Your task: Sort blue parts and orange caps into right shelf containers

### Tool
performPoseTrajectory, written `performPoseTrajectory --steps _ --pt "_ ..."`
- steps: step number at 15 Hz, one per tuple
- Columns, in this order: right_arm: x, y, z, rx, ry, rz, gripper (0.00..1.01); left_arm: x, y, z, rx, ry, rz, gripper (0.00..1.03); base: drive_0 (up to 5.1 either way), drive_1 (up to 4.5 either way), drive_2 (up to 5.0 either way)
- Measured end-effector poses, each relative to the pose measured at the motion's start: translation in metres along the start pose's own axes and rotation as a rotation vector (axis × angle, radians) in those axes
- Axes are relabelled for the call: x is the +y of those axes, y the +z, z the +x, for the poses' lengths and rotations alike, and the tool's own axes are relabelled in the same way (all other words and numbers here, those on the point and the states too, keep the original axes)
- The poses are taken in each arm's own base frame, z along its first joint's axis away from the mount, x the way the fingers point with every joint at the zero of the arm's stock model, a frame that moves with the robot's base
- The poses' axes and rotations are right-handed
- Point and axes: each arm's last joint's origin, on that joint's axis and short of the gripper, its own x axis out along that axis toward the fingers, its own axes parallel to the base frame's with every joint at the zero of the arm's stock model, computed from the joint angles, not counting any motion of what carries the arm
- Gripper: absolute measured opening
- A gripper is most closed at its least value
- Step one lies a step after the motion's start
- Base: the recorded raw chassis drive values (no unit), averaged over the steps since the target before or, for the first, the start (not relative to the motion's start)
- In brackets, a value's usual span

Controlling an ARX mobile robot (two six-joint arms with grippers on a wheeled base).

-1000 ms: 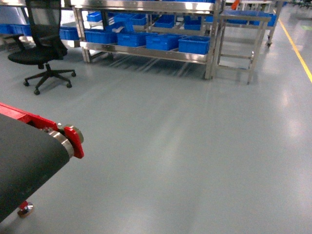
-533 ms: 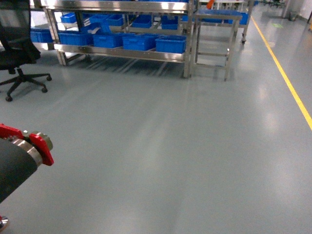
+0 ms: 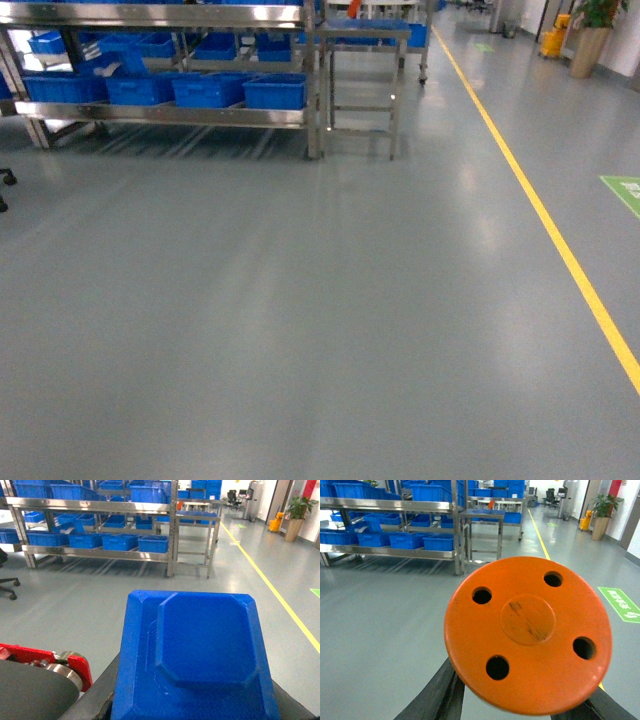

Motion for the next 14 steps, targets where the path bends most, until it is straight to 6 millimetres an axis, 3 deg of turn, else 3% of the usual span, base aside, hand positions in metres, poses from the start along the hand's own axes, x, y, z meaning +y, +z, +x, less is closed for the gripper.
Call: performPoseTrajectory --steps 11,14 --pt "0.0 0.0003 0.0 -0.003 0.0 0.0 0.41 0.0 0.0001 0.0 -0.001 0.001 0.0 0.44 -1.6 -1.61 -1.6" --pt "0.0 0.0001 0.0 -0.001 0.0 0.0 0.41 0.0 0.0001 0.0 -0.001 0.0 0.0 0.44 -0.2 4.17 -4.5"
